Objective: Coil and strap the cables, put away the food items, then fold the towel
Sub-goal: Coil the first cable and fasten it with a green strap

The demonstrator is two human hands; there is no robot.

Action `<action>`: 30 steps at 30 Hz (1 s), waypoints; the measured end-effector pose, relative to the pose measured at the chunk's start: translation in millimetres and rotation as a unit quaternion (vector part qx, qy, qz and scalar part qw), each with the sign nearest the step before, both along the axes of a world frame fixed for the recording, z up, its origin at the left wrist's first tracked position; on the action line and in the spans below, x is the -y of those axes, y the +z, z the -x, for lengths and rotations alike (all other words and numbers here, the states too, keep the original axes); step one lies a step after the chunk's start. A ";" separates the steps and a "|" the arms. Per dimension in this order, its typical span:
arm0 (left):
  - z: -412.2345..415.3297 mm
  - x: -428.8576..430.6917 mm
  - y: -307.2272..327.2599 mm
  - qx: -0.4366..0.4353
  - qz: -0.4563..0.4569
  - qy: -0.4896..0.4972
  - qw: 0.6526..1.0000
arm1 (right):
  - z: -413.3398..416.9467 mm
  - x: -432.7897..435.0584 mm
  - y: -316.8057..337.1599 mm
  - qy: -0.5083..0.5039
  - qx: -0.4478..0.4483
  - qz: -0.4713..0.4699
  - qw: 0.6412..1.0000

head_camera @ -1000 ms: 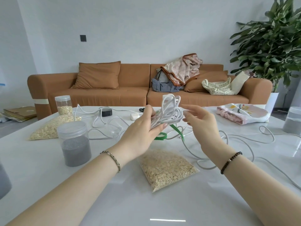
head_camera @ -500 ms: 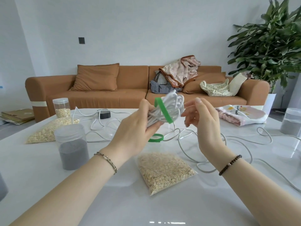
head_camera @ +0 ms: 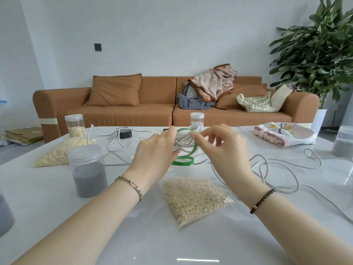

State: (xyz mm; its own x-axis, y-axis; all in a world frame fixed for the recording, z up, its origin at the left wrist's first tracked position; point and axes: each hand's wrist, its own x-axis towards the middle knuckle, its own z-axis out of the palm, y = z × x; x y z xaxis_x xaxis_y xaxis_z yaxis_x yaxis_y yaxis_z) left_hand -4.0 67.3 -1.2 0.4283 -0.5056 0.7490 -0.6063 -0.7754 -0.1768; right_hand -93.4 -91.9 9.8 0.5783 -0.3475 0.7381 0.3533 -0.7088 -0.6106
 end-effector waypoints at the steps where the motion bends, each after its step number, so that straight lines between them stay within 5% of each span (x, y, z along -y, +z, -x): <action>1: -0.5 0.5 -0.3 -0.004 0.001 0.000 1.000 | -2.6 -2.3 -3.1 -0.006 -0.021 0.013 1.000; 8: 4.3 3.6 2.1 -0.064 -0.019 0.050 0.997 | -2.0 -17.1 -12.9 0.083 -0.073 0.051 0.993; 12: -2.1 -1.2 0.7 -0.106 -0.015 0.052 0.993 | -2.2 -19.6 -13.5 0.168 -0.181 -0.039 0.968; 17: -3.9 -4.1 4.0 -0.169 0.063 -0.014 0.983 | 0.4 -14.8 -6.5 0.249 -0.155 -0.130 0.947; 23: -9.4 -5.6 5.9 -0.370 0.182 -0.090 0.906 | 1.8 -16.6 -6.7 0.245 -0.153 -0.028 0.957; 30: -10.1 0.0 8.0 -0.479 0.255 -0.125 0.831 | 1.1 -12.7 -4.4 0.235 -0.148 -0.018 0.961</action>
State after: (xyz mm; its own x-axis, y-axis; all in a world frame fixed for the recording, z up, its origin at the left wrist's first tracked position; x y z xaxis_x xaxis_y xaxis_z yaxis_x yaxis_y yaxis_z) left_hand 6.1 67.3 6.7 0.8805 -0.3900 0.2694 -0.4331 -0.4307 0.7918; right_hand -94.5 -79.1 5.5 0.8601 -0.0189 0.5097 0.4364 -0.4902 -0.7545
